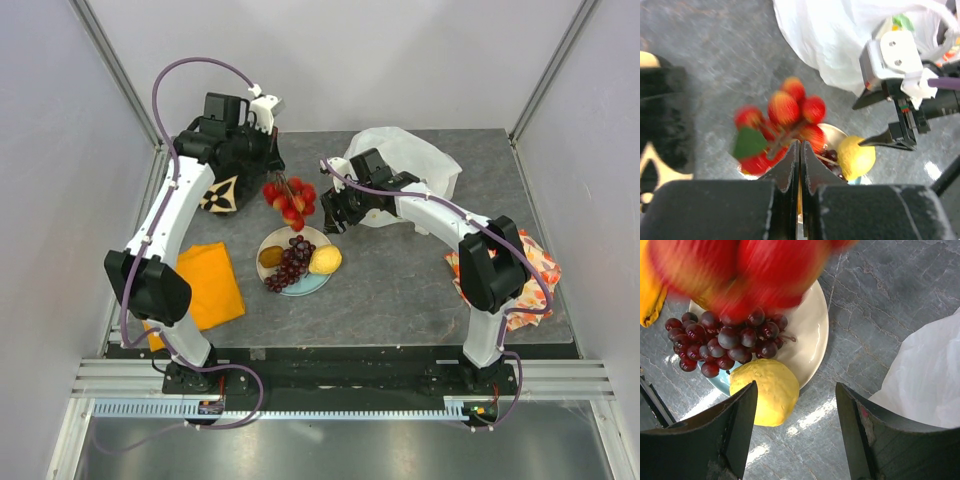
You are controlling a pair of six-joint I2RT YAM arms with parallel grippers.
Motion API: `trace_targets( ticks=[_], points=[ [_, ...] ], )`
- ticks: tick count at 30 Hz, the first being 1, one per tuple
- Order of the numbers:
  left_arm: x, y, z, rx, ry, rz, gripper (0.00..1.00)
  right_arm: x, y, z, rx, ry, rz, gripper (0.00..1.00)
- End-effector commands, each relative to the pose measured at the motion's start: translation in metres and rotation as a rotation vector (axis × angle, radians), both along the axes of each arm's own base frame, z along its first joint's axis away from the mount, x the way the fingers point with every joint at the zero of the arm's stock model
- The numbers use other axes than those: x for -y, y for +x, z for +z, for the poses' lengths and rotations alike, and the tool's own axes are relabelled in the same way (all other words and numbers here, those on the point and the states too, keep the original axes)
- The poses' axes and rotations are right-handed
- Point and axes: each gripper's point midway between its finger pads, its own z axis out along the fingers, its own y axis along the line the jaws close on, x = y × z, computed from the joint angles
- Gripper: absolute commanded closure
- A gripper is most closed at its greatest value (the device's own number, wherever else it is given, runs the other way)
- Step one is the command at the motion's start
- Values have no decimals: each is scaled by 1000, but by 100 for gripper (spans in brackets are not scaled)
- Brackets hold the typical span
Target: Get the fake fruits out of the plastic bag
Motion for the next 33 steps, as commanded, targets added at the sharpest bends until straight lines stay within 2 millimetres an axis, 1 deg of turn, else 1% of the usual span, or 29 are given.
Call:
trace_targets(
  ticks=[1,3,5,6,9,11,14,15,17,22,25,26,28,29,33],
  points=[
    [7,-19,12,9,-38,-46,98,-7,11,22,48,42,7,28],
    [6,-23,6,-9,-35,-45,98,-6,10,20,45,38,7,29],
    [6,-28,-8,-46,-28,-45,98,-6,8,19,41,36,9,29],
    [6,-30,-11,-58,-32,-49,98,-5,9,18,40,35,7,29],
    [7,-32,-26,-93,-23,-48,99,-5,7,14,30,33,8,29],
    [6,-33,-43,-136,-12,-45,98,-6,8,13,26,34,9,29],
    [6,-38,-63,-190,-9,-47,98,-6,8,13,24,34,8,28],
    [7,-40,-66,-203,-17,-50,98,-6,9,14,28,34,8,28],
    [7,-44,-68,-217,-26,-48,98,-5,10,13,30,30,5,28],
    [7,-44,-61,-201,-30,-42,98,-6,9,12,25,31,7,28],
    [10,-51,-58,-214,-53,-52,98,-6,10,12,25,31,8,28],
    [11,-55,-62,-232,-58,-56,98,-7,10,11,23,30,9,28],
    [11,-61,-64,-244,-65,-61,98,-7,11,10,22,31,10,28],
    [11,-66,-70,-268,-69,-63,98,-7,11,10,23,30,11,28],
    [15,-80,-77,-312,-90,-76,98,-7,10,9,19,29,12,28]
  ],
)
